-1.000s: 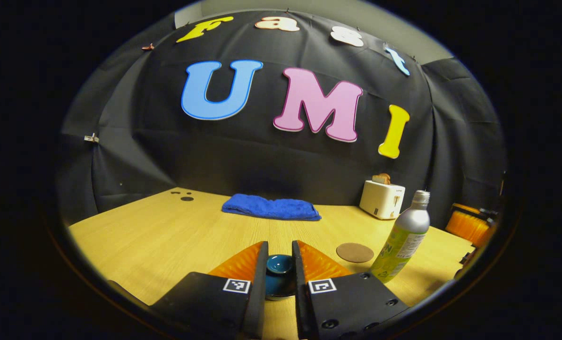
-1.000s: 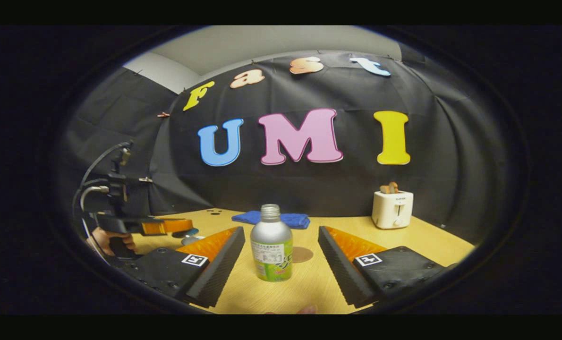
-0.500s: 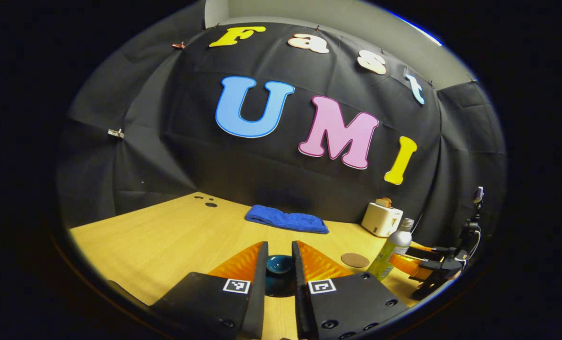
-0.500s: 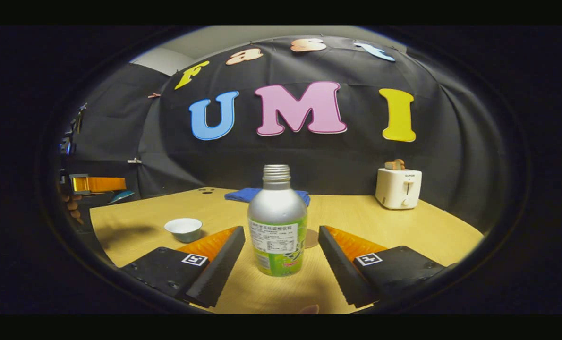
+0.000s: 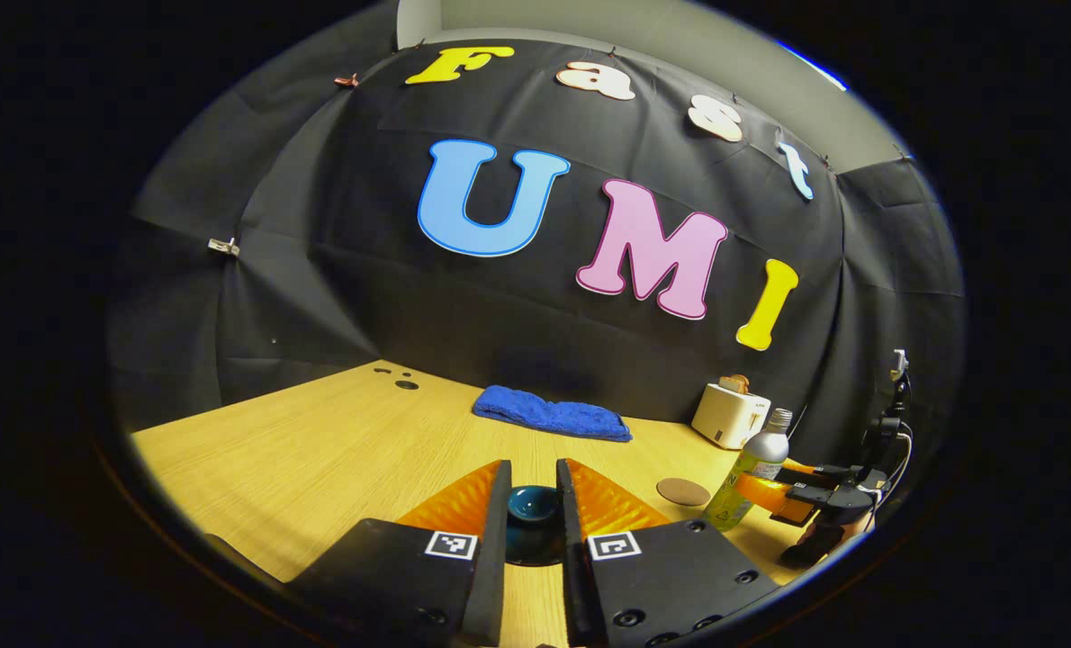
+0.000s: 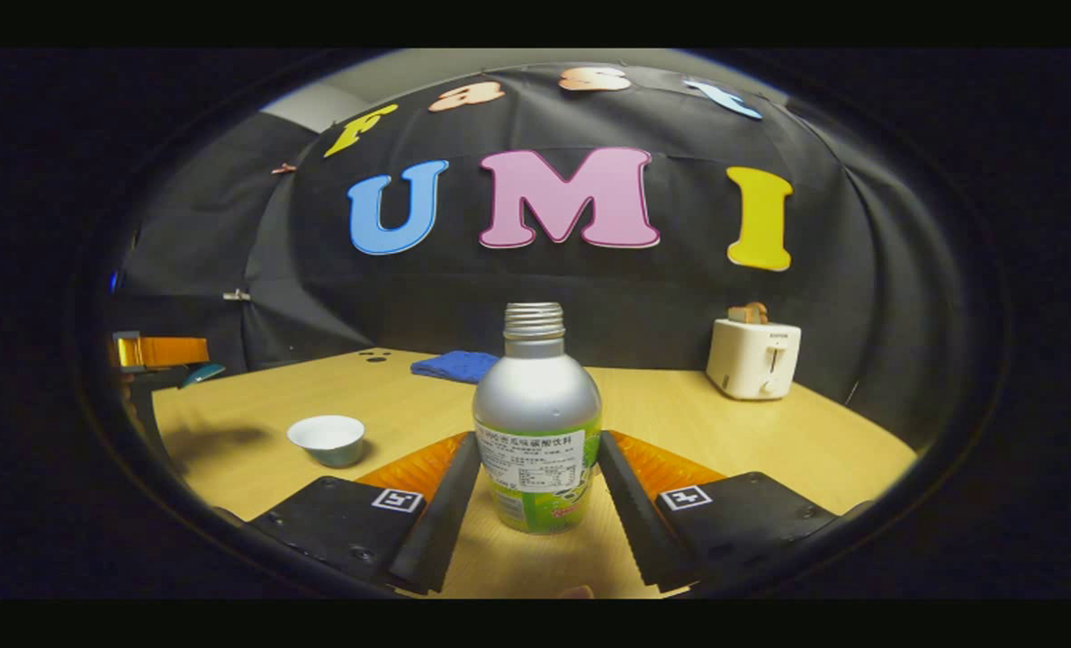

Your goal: Open the teacup lid with one hand, grasp the water bottle and pour water into the teacup with the other hand; after pouring, place the water bottle on the coaster and then close the teacup lid.

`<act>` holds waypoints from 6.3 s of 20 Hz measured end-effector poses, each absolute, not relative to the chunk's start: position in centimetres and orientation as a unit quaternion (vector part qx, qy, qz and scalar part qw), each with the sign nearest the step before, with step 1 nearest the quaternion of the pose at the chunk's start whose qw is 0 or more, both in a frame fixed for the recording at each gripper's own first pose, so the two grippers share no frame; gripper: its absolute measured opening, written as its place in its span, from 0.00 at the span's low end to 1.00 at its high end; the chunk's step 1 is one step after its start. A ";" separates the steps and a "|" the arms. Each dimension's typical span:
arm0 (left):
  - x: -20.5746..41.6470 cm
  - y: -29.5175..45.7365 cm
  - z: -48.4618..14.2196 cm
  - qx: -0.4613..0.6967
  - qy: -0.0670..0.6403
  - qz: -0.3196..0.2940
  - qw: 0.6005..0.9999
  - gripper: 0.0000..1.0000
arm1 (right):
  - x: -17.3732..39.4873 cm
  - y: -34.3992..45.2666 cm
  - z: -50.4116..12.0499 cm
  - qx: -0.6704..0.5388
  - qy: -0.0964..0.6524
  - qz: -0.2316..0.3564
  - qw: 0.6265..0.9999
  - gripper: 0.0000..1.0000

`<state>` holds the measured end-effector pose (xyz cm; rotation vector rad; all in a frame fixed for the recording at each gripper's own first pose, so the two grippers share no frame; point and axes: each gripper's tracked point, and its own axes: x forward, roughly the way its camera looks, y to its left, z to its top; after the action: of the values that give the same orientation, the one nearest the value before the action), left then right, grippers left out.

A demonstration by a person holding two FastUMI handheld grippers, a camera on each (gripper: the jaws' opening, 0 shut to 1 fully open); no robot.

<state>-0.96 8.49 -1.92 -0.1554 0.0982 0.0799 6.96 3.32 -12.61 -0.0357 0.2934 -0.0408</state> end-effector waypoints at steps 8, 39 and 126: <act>-0.6 10.6 -2.9 -0.086 0.053 0.060 0.993 0.30 | 8.6 4.4 -11.6 -0.252 0.145 -0.010 0.957 0.80; 0.1 10.7 -4.7 -0.093 0.077 0.058 0.991 0.30 | 10.4 11.1 -13.1 -0.715 0.084 0.089 0.688 0.80; 0.4 12.0 -5.8 -0.093 0.087 0.076 0.989 0.31 | 14.5 4.8 -8.5 0.014 0.158 0.092 0.983 0.79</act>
<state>0.39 12.00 -5.84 -0.1858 0.1752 0.1524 14.50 4.79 -8.50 0.0277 0.3178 0.1845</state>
